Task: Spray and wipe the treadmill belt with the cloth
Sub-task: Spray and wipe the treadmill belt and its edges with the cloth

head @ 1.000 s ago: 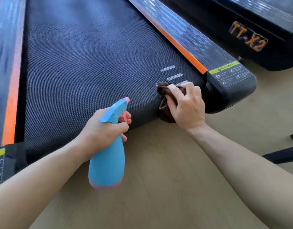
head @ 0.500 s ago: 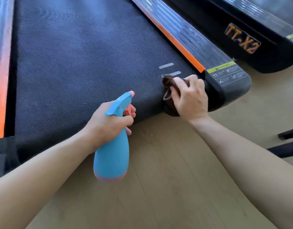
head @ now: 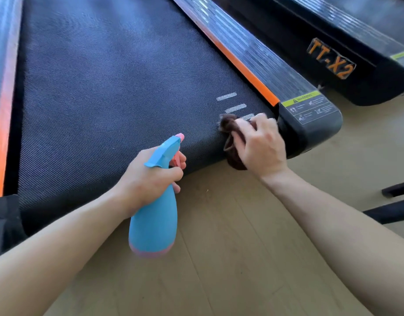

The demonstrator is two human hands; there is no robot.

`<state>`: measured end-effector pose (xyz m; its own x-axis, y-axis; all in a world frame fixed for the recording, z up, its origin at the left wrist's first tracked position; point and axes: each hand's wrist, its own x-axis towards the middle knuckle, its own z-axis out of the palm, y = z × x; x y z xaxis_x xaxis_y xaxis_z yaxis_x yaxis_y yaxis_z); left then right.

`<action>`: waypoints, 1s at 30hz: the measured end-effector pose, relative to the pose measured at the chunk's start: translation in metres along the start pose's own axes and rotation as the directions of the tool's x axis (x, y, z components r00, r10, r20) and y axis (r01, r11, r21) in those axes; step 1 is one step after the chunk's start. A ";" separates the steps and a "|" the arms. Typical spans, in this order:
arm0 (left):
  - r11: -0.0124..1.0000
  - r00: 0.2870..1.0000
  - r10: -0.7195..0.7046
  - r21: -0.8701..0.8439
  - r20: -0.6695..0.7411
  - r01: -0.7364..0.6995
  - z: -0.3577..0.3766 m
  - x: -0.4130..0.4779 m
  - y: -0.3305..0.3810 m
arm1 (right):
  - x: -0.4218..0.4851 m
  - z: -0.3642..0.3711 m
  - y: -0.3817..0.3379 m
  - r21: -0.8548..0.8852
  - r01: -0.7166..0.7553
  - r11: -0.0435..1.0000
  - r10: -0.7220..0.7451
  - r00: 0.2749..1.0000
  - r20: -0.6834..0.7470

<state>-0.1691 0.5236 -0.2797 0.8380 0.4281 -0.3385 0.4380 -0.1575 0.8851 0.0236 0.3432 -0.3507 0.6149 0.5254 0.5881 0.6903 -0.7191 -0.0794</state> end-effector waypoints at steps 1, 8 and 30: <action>1.000 1.000 -0.003 0.003 0.005 0.003 0.001 -0.001 0.000 | 0.006 -0.001 0.011 -0.057 -0.045 0.997 0.046 0.999 0.003; 1.000 1.000 0.001 0.018 -0.007 -0.001 0.000 -0.002 -0.006 | 0.014 -0.005 0.028 -0.139 -0.150 0.979 0.157 0.987 0.034; 0.999 0.994 -0.023 0.028 -0.107 0.026 -0.001 -0.039 -0.025 | -0.017 0.015 -0.080 0.182 0.282 0.942 -0.277 0.959 -0.053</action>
<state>-0.2127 0.5116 -0.2887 0.7882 0.5243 -0.3222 0.4683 -0.1714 0.8668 -0.0359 0.3983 -0.3658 0.3784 0.6793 0.6288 0.8932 -0.4463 -0.0554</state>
